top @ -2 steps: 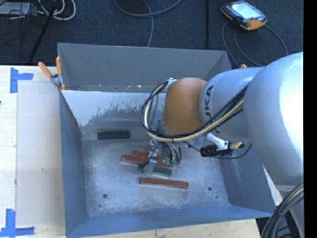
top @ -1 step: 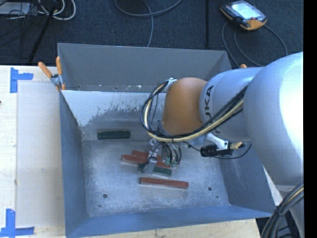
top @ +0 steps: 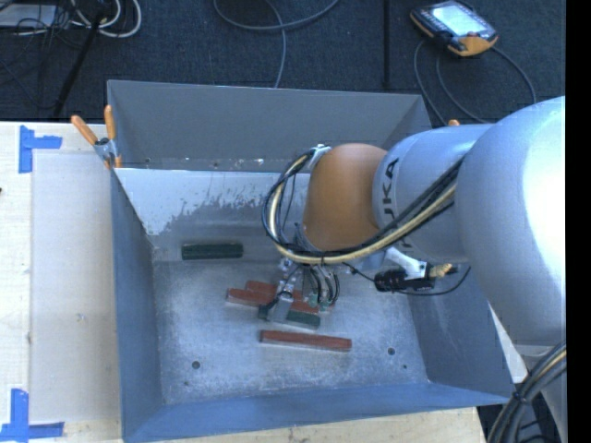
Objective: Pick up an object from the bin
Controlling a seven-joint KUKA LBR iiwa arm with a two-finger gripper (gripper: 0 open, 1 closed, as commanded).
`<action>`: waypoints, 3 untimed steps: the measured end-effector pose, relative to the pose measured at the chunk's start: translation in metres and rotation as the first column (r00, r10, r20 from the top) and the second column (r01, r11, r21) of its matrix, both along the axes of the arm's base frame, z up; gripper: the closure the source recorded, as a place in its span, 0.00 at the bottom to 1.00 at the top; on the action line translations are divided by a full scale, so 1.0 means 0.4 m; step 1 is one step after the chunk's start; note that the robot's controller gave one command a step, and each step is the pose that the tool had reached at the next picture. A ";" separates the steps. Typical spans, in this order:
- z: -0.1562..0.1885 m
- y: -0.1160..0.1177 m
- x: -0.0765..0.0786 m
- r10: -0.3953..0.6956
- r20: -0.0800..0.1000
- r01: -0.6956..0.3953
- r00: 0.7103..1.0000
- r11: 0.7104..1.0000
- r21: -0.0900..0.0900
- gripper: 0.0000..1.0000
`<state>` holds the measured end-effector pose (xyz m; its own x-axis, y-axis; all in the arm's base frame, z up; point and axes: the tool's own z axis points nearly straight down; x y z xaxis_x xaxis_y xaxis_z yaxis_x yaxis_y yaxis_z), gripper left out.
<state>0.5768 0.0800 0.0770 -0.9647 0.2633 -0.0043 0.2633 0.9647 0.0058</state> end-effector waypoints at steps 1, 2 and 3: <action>0.026 -0.002 0.000 0.000 -0.002 0.000 1.000 1.000 -0.002 1.00; 0.049 -0.003 -0.004 0.001 -0.009 -0.001 1.000 1.000 -0.004 1.00; 0.097 -0.003 -0.007 0.001 -0.013 -0.001 1.000 1.000 -0.005 1.00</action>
Offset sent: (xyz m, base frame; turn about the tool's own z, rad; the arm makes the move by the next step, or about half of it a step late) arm -0.0002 0.0001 0.0706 0.0000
